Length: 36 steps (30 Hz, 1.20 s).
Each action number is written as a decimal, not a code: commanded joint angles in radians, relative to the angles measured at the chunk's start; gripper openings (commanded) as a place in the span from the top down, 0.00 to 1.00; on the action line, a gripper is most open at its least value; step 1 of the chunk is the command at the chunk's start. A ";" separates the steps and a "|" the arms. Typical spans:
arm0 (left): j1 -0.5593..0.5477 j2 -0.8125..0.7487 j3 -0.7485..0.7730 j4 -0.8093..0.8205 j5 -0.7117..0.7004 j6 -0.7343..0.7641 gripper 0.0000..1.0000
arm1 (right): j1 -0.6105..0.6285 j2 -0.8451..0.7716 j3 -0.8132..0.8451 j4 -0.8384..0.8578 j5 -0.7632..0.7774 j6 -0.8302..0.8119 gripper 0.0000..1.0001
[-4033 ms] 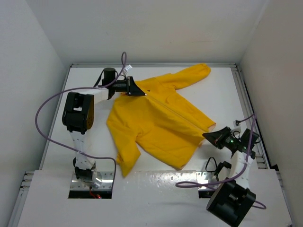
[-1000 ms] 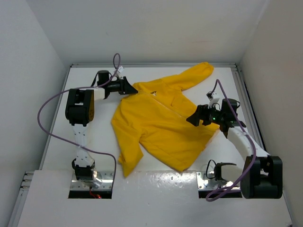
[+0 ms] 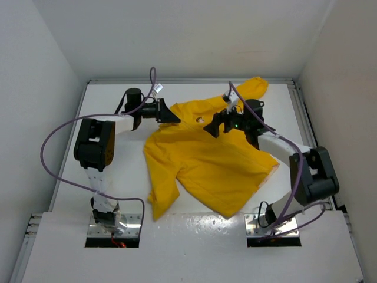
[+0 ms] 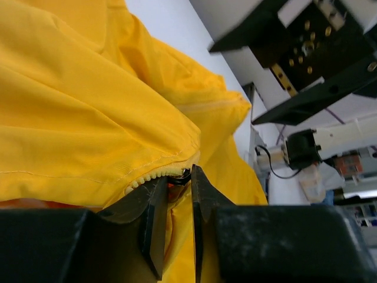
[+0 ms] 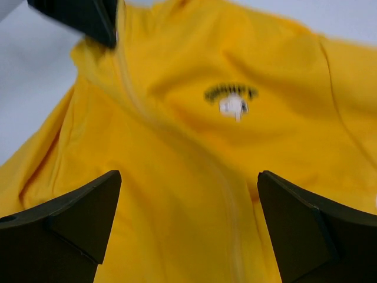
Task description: Zip up the jacket
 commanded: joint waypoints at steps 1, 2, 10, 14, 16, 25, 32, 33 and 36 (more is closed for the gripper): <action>-0.047 -0.081 -0.058 -0.115 0.047 0.122 1.00 | 0.063 0.098 0.122 0.164 0.026 0.009 0.01; -0.058 -0.081 -0.067 -0.129 0.038 0.134 1.00 | 0.093 0.118 0.165 0.176 0.022 0.013 0.01; -0.058 -0.135 -0.080 -0.120 0.009 0.085 1.00 | 0.210 0.286 0.255 0.235 -0.006 0.033 0.00; -0.049 -0.155 -0.080 -0.120 0.000 0.049 1.00 | 0.225 0.300 0.251 0.235 -0.052 0.041 0.01; -0.048 -0.164 -0.080 -0.120 0.010 0.038 1.00 | 0.222 0.294 0.228 0.230 -0.066 0.018 0.03; -0.058 -0.175 -0.098 -0.156 0.038 0.009 1.00 | 0.256 0.315 0.216 0.216 -0.096 -0.112 0.58; -0.058 -0.234 -0.119 -0.193 -0.003 0.035 0.97 | 0.262 0.249 0.144 0.192 -0.138 -0.209 1.00; -0.058 -0.235 -0.119 -0.210 -0.013 0.051 0.92 | 0.262 0.237 0.116 0.201 -0.141 -0.214 1.00; -0.047 -0.245 -0.084 -0.273 -0.023 0.143 0.67 | 0.238 0.172 0.041 0.216 -0.165 -0.203 1.00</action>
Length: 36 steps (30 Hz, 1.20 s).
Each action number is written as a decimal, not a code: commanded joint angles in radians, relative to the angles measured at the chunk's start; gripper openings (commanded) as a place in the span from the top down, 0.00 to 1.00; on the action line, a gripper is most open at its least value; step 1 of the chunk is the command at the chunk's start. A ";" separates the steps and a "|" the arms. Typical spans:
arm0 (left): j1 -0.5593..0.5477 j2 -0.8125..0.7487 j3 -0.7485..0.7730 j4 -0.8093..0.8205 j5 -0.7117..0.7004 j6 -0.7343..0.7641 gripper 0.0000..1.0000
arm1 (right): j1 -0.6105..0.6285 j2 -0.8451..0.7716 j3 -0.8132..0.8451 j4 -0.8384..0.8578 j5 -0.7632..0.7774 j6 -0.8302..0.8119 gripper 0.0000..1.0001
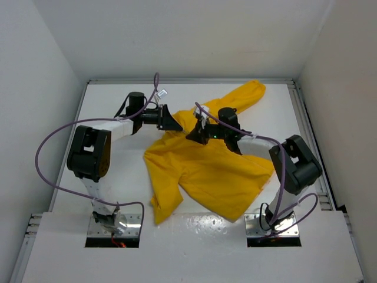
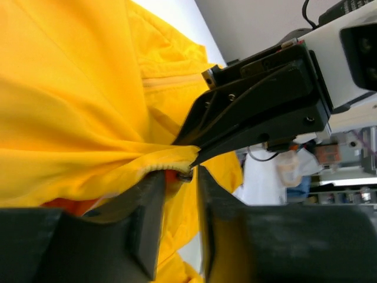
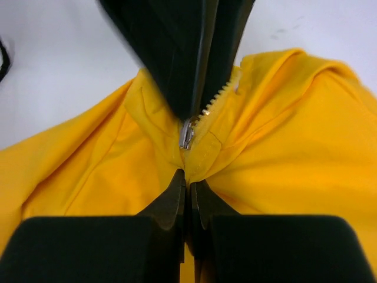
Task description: Zip up the jacket
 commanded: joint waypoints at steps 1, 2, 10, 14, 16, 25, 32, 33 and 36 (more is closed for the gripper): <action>0.029 -0.066 0.049 -0.038 -0.001 0.075 0.62 | -0.021 -0.094 -0.086 0.039 -0.070 -0.038 1.00; 0.029 -0.054 0.049 -0.038 -0.001 0.075 0.58 | -0.019 -0.126 -0.100 0.038 -0.070 -0.037 1.00; 0.060 -0.020 0.074 -0.127 0.086 0.177 0.41 | -0.068 -0.211 -0.212 0.067 -0.111 0.049 1.00; 0.069 -0.029 0.043 -0.222 0.146 0.295 0.47 | -0.079 -0.228 -0.224 0.088 -0.116 0.077 1.00; 0.069 -0.052 0.043 -0.302 0.137 0.386 0.51 | -0.083 -0.232 -0.235 0.102 -0.116 0.080 1.00; -0.012 0.007 0.046 -0.212 0.042 0.301 0.64 | -0.085 -0.232 -0.247 0.153 -0.159 0.098 1.00; -0.032 0.070 0.056 0.027 -0.084 0.052 0.83 | -0.082 -0.237 -0.258 0.176 -0.196 0.078 1.00; -0.032 0.081 0.056 0.075 -0.100 0.033 0.83 | -0.079 -0.239 -0.259 0.173 -0.199 0.075 1.00; -0.032 0.092 0.056 0.087 -0.133 0.012 0.86 | -0.080 -0.243 -0.262 0.176 -0.210 0.072 1.00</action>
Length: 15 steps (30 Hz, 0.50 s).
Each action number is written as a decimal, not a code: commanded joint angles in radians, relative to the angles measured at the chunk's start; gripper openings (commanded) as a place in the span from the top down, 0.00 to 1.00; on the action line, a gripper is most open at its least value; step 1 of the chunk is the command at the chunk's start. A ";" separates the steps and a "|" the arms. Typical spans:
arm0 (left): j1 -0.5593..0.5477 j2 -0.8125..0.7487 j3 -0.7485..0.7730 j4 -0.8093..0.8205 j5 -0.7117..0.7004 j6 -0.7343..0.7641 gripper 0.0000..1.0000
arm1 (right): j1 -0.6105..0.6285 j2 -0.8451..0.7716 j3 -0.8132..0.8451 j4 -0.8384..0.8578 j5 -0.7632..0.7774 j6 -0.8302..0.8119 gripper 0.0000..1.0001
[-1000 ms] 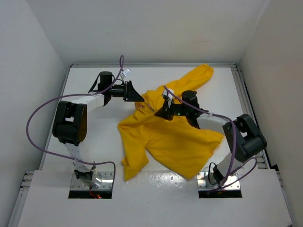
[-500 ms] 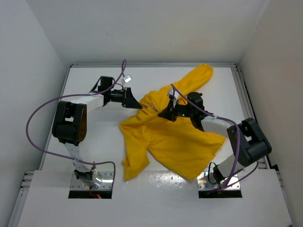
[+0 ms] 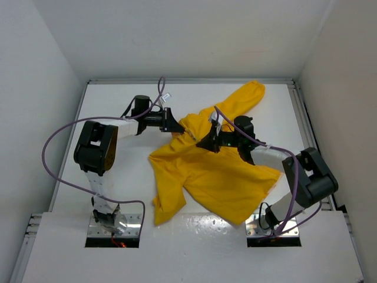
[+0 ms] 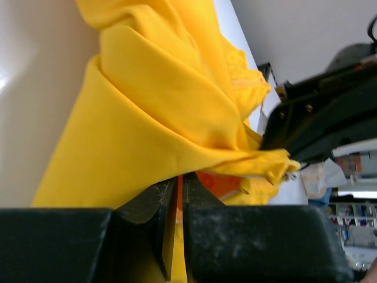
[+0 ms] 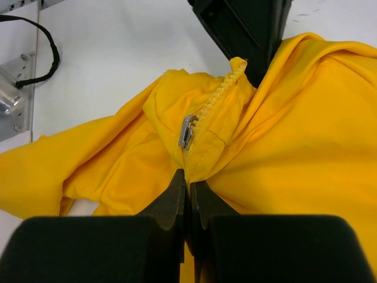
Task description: Zip up the jacket
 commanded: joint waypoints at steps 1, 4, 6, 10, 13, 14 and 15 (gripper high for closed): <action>-0.012 0.021 0.032 0.104 -0.069 -0.067 0.86 | 0.004 -0.047 -0.001 0.079 -0.079 -0.033 1.00; -0.012 0.050 0.032 0.115 -0.063 -0.080 0.86 | 0.004 -0.047 0.001 0.077 -0.091 -0.039 1.00; -0.021 0.065 0.058 0.124 -0.006 -0.080 0.86 | 0.002 -0.043 -0.001 0.063 -0.085 -0.051 1.00; -0.088 0.054 0.134 -0.145 0.205 0.157 0.88 | 0.004 -0.036 0.010 0.048 -0.075 -0.073 1.00; -0.111 0.012 0.135 -0.264 0.324 0.292 0.89 | 0.001 -0.021 0.019 0.033 -0.062 -0.114 1.00; -0.111 -0.009 0.123 -0.284 0.351 0.292 0.89 | 0.001 -0.018 0.019 0.025 -0.056 -0.120 1.00; -0.111 -0.010 0.122 -0.314 0.373 0.345 0.89 | -0.001 -0.018 0.019 0.020 -0.049 -0.122 1.00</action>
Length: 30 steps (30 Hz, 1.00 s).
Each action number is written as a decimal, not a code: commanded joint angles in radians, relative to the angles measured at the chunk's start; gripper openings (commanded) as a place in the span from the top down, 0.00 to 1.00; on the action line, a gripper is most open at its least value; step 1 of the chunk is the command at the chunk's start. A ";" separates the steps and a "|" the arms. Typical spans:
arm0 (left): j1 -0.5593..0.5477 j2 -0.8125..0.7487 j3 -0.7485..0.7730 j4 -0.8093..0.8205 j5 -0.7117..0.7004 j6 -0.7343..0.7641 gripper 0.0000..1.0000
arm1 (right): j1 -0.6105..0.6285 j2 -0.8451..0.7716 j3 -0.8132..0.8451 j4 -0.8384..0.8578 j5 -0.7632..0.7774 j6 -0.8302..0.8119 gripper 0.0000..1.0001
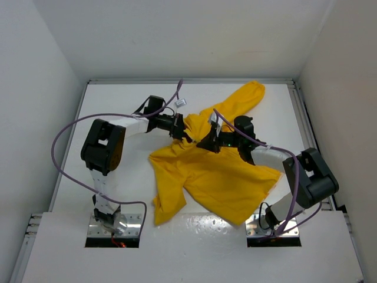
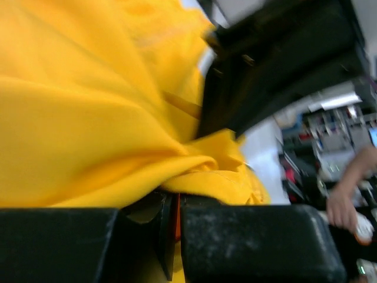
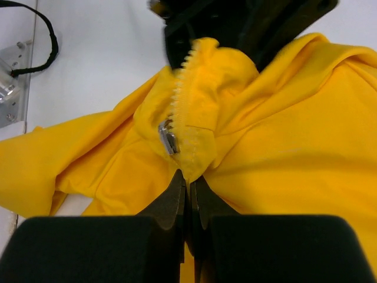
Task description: Zip up the jacket
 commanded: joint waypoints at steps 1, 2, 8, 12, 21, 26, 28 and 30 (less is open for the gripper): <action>-0.014 -0.085 0.009 -0.244 0.203 0.214 0.90 | 0.001 -0.009 0.022 0.028 -0.028 -0.060 1.00; -0.014 -0.094 0.009 -0.293 0.212 0.255 0.90 | 0.001 -0.006 0.022 0.025 -0.027 -0.057 1.00; 0.004 -0.156 -0.032 -0.462 0.184 0.399 0.82 | -0.007 -0.015 0.024 0.037 -0.021 -0.037 1.00; 0.015 -0.156 -0.050 -0.515 0.183 0.467 0.70 | -0.001 -0.022 0.028 0.036 -0.021 -0.033 1.00; 0.015 -0.111 0.075 -0.548 0.139 0.481 0.66 | 0.035 -0.026 0.048 0.013 -0.030 -0.036 1.00; 0.015 -0.102 0.114 -0.548 0.079 0.472 0.66 | 0.044 -0.023 0.078 -0.051 -0.027 -0.028 1.00; 0.015 -0.102 0.114 -0.548 0.067 0.462 0.66 | 0.047 -0.025 0.088 -0.068 -0.013 0.018 1.00; 0.015 -0.102 0.114 -0.548 0.039 0.449 0.66 | 0.055 -0.023 0.102 -0.079 0.005 0.039 1.00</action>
